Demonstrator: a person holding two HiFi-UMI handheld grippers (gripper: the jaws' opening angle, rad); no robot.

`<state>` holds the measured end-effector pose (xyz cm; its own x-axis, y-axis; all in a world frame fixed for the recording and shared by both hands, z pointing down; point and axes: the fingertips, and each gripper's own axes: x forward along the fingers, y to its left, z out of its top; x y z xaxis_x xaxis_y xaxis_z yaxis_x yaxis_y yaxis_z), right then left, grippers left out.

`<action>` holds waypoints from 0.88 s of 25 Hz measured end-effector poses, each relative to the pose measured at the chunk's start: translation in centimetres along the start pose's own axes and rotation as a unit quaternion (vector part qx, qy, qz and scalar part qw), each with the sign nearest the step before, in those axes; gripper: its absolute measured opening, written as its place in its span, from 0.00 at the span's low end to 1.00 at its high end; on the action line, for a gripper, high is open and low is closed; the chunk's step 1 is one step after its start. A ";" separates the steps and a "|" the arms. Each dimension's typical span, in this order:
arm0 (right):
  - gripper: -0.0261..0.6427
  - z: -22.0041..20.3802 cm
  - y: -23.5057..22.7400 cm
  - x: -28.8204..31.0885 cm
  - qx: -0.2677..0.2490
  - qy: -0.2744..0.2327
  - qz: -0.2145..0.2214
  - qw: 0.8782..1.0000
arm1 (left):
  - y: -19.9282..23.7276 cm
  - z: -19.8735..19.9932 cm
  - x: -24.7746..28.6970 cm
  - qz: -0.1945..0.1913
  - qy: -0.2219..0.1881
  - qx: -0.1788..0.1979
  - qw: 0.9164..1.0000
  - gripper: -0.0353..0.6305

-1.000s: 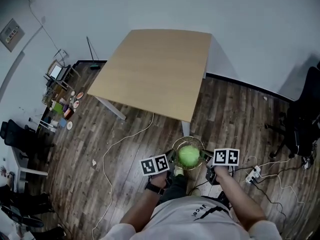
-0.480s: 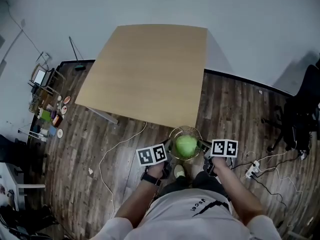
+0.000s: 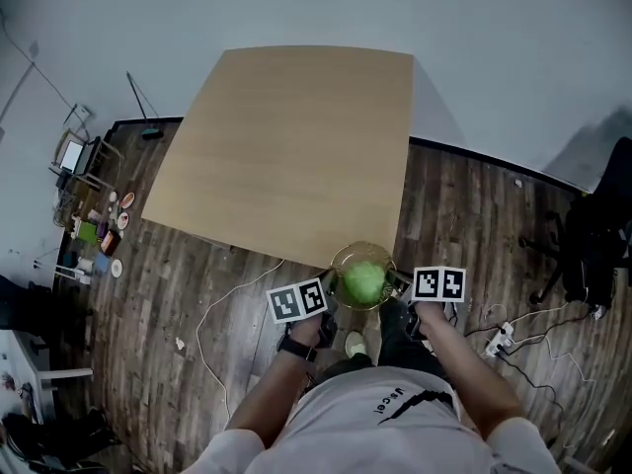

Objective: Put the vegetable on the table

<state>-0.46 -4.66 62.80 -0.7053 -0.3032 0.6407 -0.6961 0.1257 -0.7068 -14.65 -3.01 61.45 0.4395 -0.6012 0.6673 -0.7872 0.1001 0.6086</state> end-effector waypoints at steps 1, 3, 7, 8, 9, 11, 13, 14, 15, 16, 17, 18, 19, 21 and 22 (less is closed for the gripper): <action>0.08 0.9 -0.3 0.6 -0.001 0.005 0.001 1.000 | 0.2 0.6 0.8 0.004 0.001 -0.002 1.000 0.09; 0.08 2.8 -0.9 1.8 -0.002 0.017 0.005 1.000 | 0.6 2.0 2.4 0.014 0.002 -0.004 1.000 0.09; 0.08 7.0 -2.1 4.2 -0.013 0.043 0.006 0.999 | 1.0 4.7 5.6 0.030 -0.006 -0.010 0.999 0.09; 0.08 8.0 -2.5 4.8 -0.018 0.049 0.007 0.999 | 1.1 5.3 6.5 0.032 -0.009 -0.015 0.999 0.09; 0.08 9.0 -2.8 5.4 -0.022 0.056 0.008 0.998 | 1.3 6.0 7.4 0.035 -0.012 -0.021 0.999 0.09; 0.08 10.8 -3.6 6.7 -0.026 0.069 0.010 0.997 | 1.7 7.2 9.1 0.040 -0.014 -0.030 0.999 0.09; 0.08 12.2 -4.3 8.0 -0.030 0.082 0.012 0.996 | 2.1 8.2 10.6 0.044 -0.018 -0.037 0.998 0.09; 0.08 12.9 -4.7 8.6 -0.032 0.088 0.013 0.995 | 2.3 8.6 11.4 0.045 -0.020 -0.041 0.998 0.09; 0.08 13.6 -5.1 9.2 -0.034 0.094 0.013 0.995 | 2.5 9.1 12.1 0.047 -0.023 -0.044 0.998 0.09; 0.08 14.2 -5.5 9.7 -0.035 0.098 0.013 0.994 | 2.8 9.5 12.8 0.050 -0.025 -0.047 0.997 0.09; 0.08 14.8 -5.8 10.3 -0.036 0.102 0.013 0.994 | 3.0 9.9 13.5 0.053 -0.026 -0.051 0.997 0.09; 0.08 15.3 -6.1 10.9 -0.035 0.105 0.012 0.994 | 3.3 10.2 14.1 0.055 -0.026 -0.054 0.997 0.09; 0.08 15.7 -6.5 11.5 -0.033 0.109 0.011 0.993 | 3.6 10.5 14.6 0.058 -0.024 -0.057 0.996 0.09; 0.08 16.1 -7.2 12.6 -0.025 0.117 0.009 0.993 | 4.3 10.9 15.8 0.063 -0.017 -0.060 0.996 0.09; 0.08 16.2 -7.6 13.2 -0.022 0.120 0.008 0.993 | 4.7 11.0 16.3 0.064 -0.014 -0.060 0.996 0.09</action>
<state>-2.32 -24.94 71.80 -0.7243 -0.0680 0.6862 -0.6861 0.1705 -0.7073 -15.99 -21.11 70.48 0.3251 -0.5992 0.7316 -0.7774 0.2711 0.5676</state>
